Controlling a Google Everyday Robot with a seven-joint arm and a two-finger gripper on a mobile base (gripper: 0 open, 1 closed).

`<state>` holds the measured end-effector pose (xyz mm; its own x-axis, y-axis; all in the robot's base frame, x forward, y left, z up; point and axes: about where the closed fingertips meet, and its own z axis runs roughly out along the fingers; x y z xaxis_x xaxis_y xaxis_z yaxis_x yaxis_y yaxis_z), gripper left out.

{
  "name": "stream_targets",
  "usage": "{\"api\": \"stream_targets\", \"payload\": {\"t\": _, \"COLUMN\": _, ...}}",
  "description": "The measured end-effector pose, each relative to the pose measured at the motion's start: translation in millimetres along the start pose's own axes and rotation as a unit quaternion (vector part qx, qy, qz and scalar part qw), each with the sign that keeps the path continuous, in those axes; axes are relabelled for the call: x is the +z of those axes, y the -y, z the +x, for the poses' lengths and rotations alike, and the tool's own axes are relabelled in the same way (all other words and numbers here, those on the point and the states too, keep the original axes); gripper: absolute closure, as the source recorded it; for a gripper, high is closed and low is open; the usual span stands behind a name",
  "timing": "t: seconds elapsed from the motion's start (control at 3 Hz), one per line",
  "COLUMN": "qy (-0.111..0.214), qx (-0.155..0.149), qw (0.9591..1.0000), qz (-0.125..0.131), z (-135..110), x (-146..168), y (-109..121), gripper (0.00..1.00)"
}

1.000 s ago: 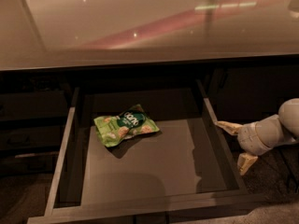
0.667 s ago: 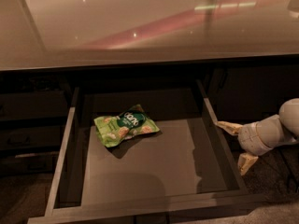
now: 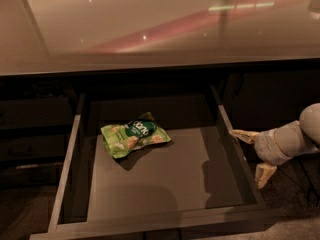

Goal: Open top drawer

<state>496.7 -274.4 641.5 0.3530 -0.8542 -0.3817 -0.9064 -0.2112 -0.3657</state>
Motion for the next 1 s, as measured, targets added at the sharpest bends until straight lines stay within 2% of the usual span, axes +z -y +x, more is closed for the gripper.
{"api": "stream_targets", "payload": {"t": 0.33, "qy": 0.015, "qx": -0.030, "qw": 0.9991, "qz": 0.026, "z": -27, "x": -35, "y": 5, "gripper": 0.00}}
{"api": "stream_targets", "payload": {"t": 0.67, "qy": 0.018, "qx": -0.037, "qw": 0.9986, "qz": 0.033, "z": -34, "x": -42, "y": 6, "gripper": 0.00}}
{"api": "stream_targets", "payload": {"t": 1.0, "qy": 0.012, "qx": -0.063, "qw": 0.9959, "qz": 0.064, "z": -57, "x": -80, "y": 0, "gripper": 0.00}}
